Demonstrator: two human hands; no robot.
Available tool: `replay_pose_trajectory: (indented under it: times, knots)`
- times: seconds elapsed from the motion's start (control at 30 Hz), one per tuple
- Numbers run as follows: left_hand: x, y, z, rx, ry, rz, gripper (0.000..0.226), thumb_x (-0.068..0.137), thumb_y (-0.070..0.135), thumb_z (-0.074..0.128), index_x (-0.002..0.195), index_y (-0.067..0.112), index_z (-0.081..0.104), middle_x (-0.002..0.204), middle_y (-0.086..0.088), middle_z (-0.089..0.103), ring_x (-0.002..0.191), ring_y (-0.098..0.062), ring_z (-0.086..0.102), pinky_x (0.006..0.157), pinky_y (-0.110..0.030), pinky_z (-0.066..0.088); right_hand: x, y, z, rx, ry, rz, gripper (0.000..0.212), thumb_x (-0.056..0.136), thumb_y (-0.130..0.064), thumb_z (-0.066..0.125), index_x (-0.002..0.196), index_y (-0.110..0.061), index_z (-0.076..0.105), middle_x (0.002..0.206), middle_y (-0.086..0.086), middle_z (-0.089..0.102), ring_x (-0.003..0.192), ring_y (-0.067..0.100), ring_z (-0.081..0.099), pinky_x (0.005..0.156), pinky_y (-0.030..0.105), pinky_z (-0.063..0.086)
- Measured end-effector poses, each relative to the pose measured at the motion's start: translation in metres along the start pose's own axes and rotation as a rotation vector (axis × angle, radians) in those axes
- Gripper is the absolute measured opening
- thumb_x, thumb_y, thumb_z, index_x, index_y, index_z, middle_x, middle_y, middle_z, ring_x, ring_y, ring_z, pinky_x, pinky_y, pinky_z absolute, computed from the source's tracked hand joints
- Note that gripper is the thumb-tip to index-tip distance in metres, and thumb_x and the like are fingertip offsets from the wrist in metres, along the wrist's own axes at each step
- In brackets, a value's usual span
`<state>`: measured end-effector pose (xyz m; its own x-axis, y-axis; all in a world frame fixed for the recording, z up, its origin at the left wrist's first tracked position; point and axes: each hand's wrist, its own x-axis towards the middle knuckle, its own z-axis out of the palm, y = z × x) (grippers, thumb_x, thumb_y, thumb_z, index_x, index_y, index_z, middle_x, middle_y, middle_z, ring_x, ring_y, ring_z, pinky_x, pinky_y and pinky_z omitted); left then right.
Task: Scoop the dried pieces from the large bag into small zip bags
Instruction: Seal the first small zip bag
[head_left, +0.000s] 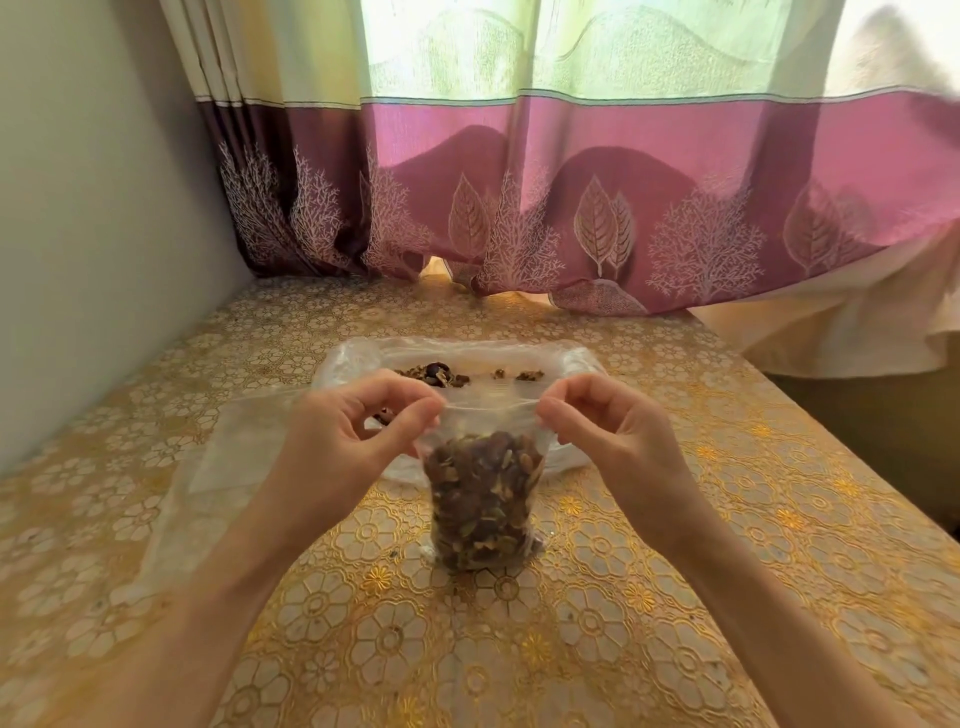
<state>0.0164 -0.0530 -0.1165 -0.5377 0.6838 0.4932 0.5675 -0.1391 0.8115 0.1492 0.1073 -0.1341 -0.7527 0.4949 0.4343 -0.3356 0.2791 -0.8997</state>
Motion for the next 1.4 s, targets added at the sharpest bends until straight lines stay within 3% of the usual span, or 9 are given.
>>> replay_pose_trajectory:
  times: [0.23,0.33,0.4,0.67,0.83,1.0,1.13,1.3,1.4]
  knots:
    - [-0.003,0.004,0.005,0.042,0.037,0.005,0.012,0.074,0.032,0.059,0.077,0.023,0.066,0.075,0.009,0.070,0.062,-0.007,0.065,0.061,-0.025,0.054,-0.003,-0.004,0.002,-0.022,-0.002,-0.007,0.011,0.088,-0.010,0.058,0.078,-0.014,0.062,0.073,0.007,0.053,0.068,0.022,0.041,0.066,0.039,0.034]
    - [-0.003,0.003,0.006,0.031,0.018,0.003,0.005,0.080,0.021,0.061,0.079,0.022,0.066,0.075,0.009,0.068,0.061,-0.003,0.062,0.055,-0.014,0.050,-0.003,-0.006,0.003,-0.074,-0.006,-0.036,0.010,0.089,-0.008,0.058,0.081,-0.012,0.062,0.076,0.021,0.053,0.066,0.031,0.044,0.065,0.045,0.038]
    - [-0.003,0.001,0.008,0.050,0.022,0.009,0.017,0.085,0.006,0.060,0.082,0.022,0.066,0.077,0.009,0.068,0.059,0.001,0.060,0.055,-0.008,0.047,-0.004,-0.008,0.005,-0.119,-0.008,-0.060,0.010,0.089,-0.006,0.058,0.083,-0.011,0.064,0.083,0.026,0.058,0.070,0.041,0.049,0.067,0.051,0.043]
    - [-0.003,0.005,0.010,0.077,0.030,0.007,0.012,0.072,0.031,0.062,0.079,0.023,0.066,0.083,0.003,0.068,0.066,-0.004,0.063,0.062,-0.011,0.051,-0.004,-0.010,0.007,-0.138,-0.006,-0.105,0.016,0.085,-0.002,0.062,0.079,-0.017,0.065,0.084,0.015,0.062,0.072,0.034,0.051,0.065,0.040,0.045]
    - [-0.002,0.006,0.011,0.101,0.036,0.007,0.014,0.072,0.033,0.061,0.078,0.022,0.066,0.081,0.000,0.068,0.069,-0.011,0.064,0.063,-0.018,0.054,-0.003,-0.009,0.007,-0.232,-0.010,-0.107,0.014,0.085,-0.006,0.062,0.077,-0.018,0.064,0.075,0.002,0.058,0.059,0.003,0.044,0.057,0.017,0.039]
    - [-0.003,0.009,0.010,0.037,-0.025,-0.018,0.015,0.073,0.030,0.061,0.079,0.018,0.067,0.082,-0.004,0.066,0.071,-0.016,0.064,0.063,-0.015,0.052,-0.003,-0.010,0.007,-0.196,-0.022,-0.099,0.017,0.086,-0.003,0.061,0.077,-0.017,0.063,0.071,-0.007,0.055,0.057,0.003,0.042,0.053,0.017,0.036]
    - [-0.003,0.009,0.011,0.073,-0.048,-0.021,0.007,0.079,0.016,0.064,0.080,0.019,0.070,0.080,0.003,0.068,0.069,-0.006,0.063,0.060,-0.012,0.049,-0.003,-0.011,0.009,-0.222,-0.082,-0.091,0.017,0.087,-0.004,0.060,0.080,-0.019,0.064,0.074,-0.005,0.056,0.062,0.000,0.048,0.060,0.017,0.039]
    - [-0.005,0.012,0.014,0.092,-0.037,0.010,0.009,0.073,0.028,0.066,0.078,0.021,0.067,0.075,0.010,0.067,0.070,-0.001,0.062,0.062,-0.010,0.047,-0.003,-0.011,0.011,-0.250,-0.091,-0.112,0.019,0.085,-0.005,0.062,0.079,-0.024,0.062,0.075,-0.004,0.058,0.066,0.000,0.050,0.065,0.017,0.040]
    - [-0.005,0.012,0.015,0.132,-0.022,0.031,0.002,0.075,0.021,0.067,0.076,0.022,0.066,0.074,0.013,0.067,0.070,0.002,0.061,0.062,-0.008,0.045,-0.003,-0.011,0.012,-0.258,-0.078,-0.132,0.020,0.085,-0.004,0.063,0.077,-0.023,0.062,0.074,-0.005,0.057,0.066,-0.001,0.049,0.063,0.013,0.039]
